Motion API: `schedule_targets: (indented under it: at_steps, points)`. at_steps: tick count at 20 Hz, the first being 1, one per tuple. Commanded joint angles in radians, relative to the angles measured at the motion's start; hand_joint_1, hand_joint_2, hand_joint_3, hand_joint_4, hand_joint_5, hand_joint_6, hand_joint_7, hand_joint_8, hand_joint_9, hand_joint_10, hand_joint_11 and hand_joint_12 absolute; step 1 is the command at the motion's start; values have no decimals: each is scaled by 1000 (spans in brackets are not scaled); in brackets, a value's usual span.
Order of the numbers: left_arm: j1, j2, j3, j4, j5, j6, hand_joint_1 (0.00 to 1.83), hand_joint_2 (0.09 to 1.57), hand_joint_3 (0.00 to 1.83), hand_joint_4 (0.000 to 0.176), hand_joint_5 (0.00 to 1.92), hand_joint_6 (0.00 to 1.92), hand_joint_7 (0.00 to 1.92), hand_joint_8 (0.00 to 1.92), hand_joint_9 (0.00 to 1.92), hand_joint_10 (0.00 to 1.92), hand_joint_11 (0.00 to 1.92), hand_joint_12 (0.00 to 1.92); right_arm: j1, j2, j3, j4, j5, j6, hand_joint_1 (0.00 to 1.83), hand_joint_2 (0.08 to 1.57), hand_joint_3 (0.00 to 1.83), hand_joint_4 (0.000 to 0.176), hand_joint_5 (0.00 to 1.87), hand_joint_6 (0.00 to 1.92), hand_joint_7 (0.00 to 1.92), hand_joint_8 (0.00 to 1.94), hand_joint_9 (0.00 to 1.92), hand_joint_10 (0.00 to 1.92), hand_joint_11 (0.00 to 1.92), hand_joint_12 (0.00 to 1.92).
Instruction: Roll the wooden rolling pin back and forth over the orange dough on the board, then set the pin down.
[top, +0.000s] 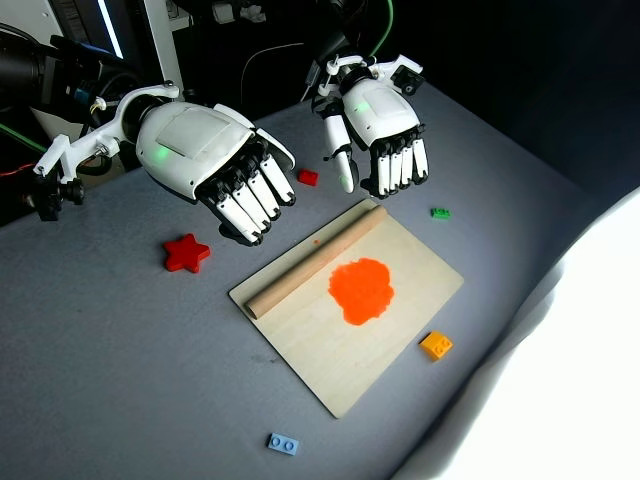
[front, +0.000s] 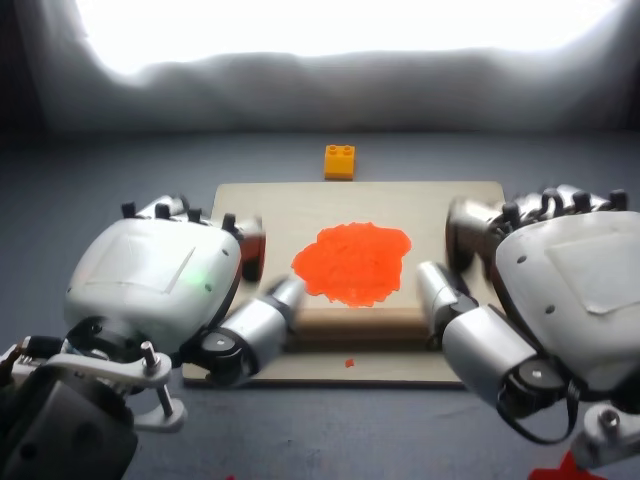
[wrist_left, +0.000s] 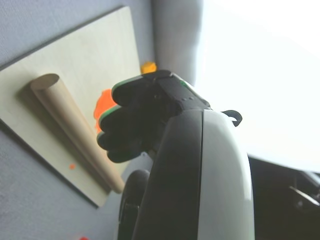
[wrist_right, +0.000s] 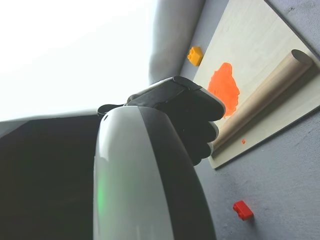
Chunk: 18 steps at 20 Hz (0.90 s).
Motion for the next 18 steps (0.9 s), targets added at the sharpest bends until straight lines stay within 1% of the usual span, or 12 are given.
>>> schedule_targets:
  at_steps: [1,3,6,9,11,13,15,16,18]
  points:
    - [-4,-1,2,77,-91,1,0,1370,46,0,27,1,43,3,16,3,0,0,17,3,-1,-81,83,-3,0,1490,48,0,35,13,58,0,13,2,0,0]
    - [-1,-1,2,77,-91,2,0,1371,39,0,40,6,48,5,14,2,0,0,37,-2,-1,-40,93,0,0,1539,31,0,59,11,47,2,0,0,0,0]
    - [3,-8,7,75,-91,16,0,1386,41,0,30,1,34,0,6,1,0,0,74,-10,-1,38,109,9,0,1569,33,0,61,9,46,2,0,0,0,0]
    - [9,-21,16,70,-91,21,0,1407,44,0,24,0,30,0,0,0,0,0,74,-15,-1,51,116,19,0,1557,34,0,58,6,57,5,0,0,0,0]
    - [16,-39,28,66,-91,23,0,1414,43,0,22,0,28,0,0,0,0,0,66,-20,-1,54,113,45,0,1562,33,0,56,4,59,5,0,0,0,0]
    - [29,-65,41,68,-104,13,0,1420,42,0,31,4,27,0,0,0,0,0,43,-42,5,54,111,77,0,1561,29,0,56,4,55,3,9,4,0,0]
    - [44,-95,53,76,-147,-6,0,1433,43,0,7,0,0,0,0,0,0,0,10,-73,27,25,108,105,0,1553,23,0,64,7,62,5,12,4,0,0]
    - [55,-115,61,80,-170,-14,0,1437,43,0,4,0,0,0,0,0,0,0,-19,-99,63,-36,113,129,0,1552,21,0,66,8,63,5,13,5,0,0]
    - [69,-133,72,92,-175,-22,0,1443,41,0,16,5,4,2,0,0,0,0,-37,-130,104,-70,115,150,0,1547,17,0,68,8,65,5,12,4,0,0]
